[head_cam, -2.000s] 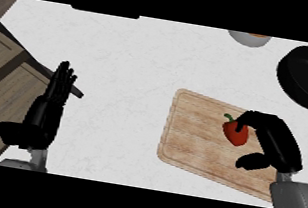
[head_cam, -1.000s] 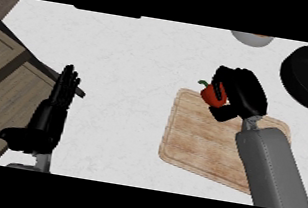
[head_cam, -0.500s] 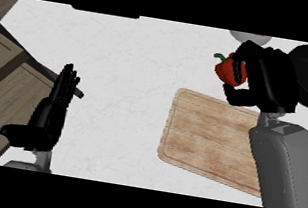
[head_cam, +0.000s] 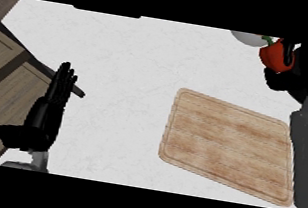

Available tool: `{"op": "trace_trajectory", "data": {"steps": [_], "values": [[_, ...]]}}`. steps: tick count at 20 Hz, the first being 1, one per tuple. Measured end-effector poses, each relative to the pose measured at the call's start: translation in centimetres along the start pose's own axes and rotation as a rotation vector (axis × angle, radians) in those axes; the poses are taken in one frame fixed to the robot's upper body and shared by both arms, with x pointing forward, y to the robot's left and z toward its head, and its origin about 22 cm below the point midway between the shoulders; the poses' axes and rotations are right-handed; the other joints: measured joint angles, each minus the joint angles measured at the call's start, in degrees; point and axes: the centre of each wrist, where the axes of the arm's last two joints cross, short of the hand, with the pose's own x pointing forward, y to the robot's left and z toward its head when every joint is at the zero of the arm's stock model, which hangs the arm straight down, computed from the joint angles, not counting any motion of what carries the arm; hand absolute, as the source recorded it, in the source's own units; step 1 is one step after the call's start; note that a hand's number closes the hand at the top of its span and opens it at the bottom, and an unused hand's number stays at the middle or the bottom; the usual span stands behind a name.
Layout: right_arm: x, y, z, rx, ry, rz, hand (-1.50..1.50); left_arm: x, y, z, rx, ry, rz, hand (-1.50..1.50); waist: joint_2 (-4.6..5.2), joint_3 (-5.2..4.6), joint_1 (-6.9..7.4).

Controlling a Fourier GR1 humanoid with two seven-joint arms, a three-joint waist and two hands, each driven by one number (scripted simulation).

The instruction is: Pick the bell pepper from the cutting board and place it in the pot

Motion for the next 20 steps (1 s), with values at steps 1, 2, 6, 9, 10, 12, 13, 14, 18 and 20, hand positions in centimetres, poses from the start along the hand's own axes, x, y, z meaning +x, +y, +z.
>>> {"op": "trace_trajectory", "data": {"steps": [1,2,6,9,10,12,13,14,18,20], "values": [[-0.7,-0.4,-0.4,-0.004,0.012,0.005,1.50,0.0,0.1,-0.1,0.003,0.001,0.000,0.00,0.01,0.01,-0.01],[-1.4,-0.6,-1.1,-0.009,0.029,0.010,1.50,-0.2,0.1,-0.2,0.001,0.000,-0.003,0.00,0.04,0.01,0.07],[-5.3,-0.5,-2.7,-0.018,0.078,0.017,1.50,-0.1,0.1,-0.3,-0.009,0.002,0.001,0.00,0.11,0.00,0.25],[-8.5,-0.5,-3.5,-0.023,0.114,0.030,1.50,0.2,0.0,-0.4,-0.011,0.002,0.008,0.00,0.18,0.03,0.40],[-9.5,-0.7,-4.1,-0.025,0.126,0.035,1.50,0.5,-0.2,-0.3,-0.016,0.001,0.009,0.00,0.24,0.05,0.61],[-11.1,-0.6,-4.7,-0.025,0.146,0.045,1.50,0.3,-0.2,-0.3,-0.015,0.000,0.007,0.00,0.28,0.04,0.69],[-12.2,-1.0,-5.1,-0.023,0.153,0.046,1.50,0.1,-0.3,-0.3,-0.017,-0.001,0.008,0.00,0.38,0.05,0.88],[-13.2,-1.1,-5.3,-0.018,0.156,0.047,1.50,-0.2,-0.1,-0.1,-0.019,0.001,0.007,0.00,0.40,0.05,0.95],[-16.1,-1.0,-5.7,0.029,0.174,0.034,1.50,-0.1,0.0,0.0,-0.027,-0.003,0.007,0.00,0.55,0.07,1.35],[-17.4,-0.6,-5.5,0.064,0.186,0.031,1.50,0.0,-0.3,-0.2,-0.026,-0.010,0.007,0.00,0.69,0.09,1.63]]}}
